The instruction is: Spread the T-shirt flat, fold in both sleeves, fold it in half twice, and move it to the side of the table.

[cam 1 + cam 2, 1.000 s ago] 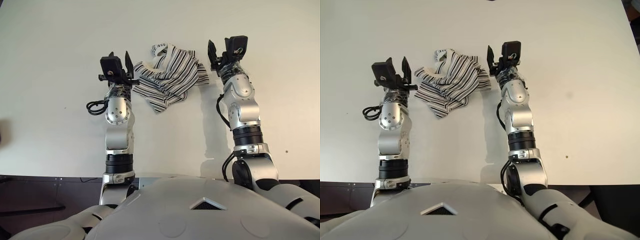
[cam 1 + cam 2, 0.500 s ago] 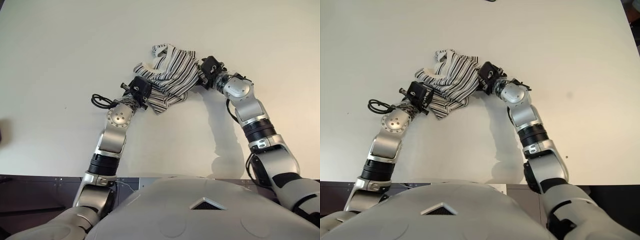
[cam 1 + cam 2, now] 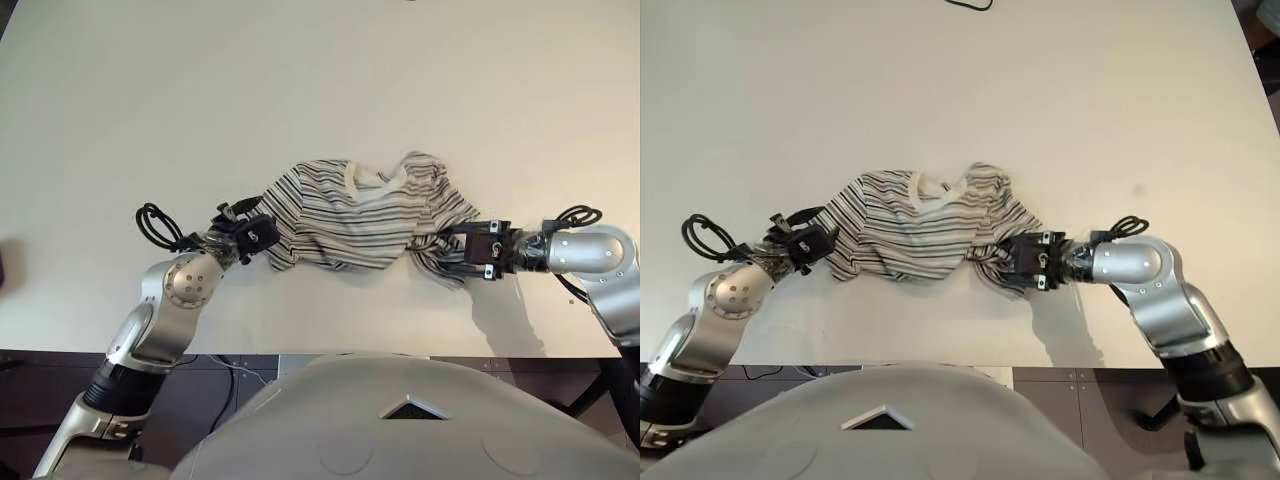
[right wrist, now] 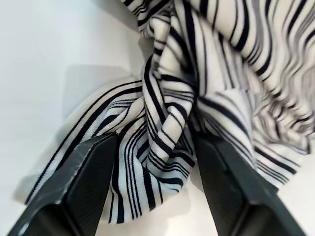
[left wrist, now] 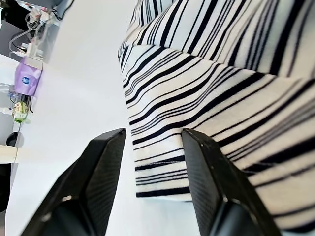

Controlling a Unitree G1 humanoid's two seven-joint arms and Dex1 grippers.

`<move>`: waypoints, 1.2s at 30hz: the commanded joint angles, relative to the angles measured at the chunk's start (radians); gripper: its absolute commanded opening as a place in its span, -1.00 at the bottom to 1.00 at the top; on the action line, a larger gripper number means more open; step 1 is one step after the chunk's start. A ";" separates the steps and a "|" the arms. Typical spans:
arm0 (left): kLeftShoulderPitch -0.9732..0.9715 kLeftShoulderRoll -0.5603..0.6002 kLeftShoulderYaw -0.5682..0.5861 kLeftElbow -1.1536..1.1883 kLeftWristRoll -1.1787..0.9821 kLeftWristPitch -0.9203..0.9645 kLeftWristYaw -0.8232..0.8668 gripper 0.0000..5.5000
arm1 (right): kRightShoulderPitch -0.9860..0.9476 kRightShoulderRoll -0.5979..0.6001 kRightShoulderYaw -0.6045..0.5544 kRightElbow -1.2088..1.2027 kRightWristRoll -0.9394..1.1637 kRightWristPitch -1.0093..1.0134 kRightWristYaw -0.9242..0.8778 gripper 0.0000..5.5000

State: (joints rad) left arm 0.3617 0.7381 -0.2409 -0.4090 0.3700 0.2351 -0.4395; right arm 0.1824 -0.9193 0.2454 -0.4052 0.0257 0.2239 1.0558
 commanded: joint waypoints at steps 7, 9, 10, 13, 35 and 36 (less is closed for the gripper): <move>0.140 -0.005 0.179 -0.101 -0.194 0.129 -0.124 -0.22 | -0.086 -0.073 -0.276 0.047 0.363 0.244 0.138 0.02; 0.062 -0.049 0.237 -0.138 -0.315 0.162 -0.151 -0.22 | -0.246 -0.006 -0.217 0.195 0.310 0.253 0.080 0.02; 0.017 -0.075 0.257 -0.151 -0.373 0.186 -0.159 -0.22 | -0.315 0.031 -0.184 0.261 0.285 0.258 0.055 0.02; -0.128 -0.146 0.293 -0.151 -0.494 0.260 -0.149 -0.22 | -0.458 0.131 -0.082 0.434 0.206 0.223 0.030 0.02; -0.599 -0.056 -0.011 0.525 -0.469 0.183 -0.620 -0.22 | -0.712 0.363 0.030 0.998 0.105 0.120 0.189 0.02; -0.592 -0.048 -0.021 0.521 -0.462 0.184 -0.633 -0.22 | -0.707 0.363 0.030 0.996 0.100 0.119 0.189 0.02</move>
State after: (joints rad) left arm -0.2319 0.6611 -0.2411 0.1280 -0.0997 0.4056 -1.0441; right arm -0.5389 -0.5512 0.2750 0.6012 0.1414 0.3484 1.2448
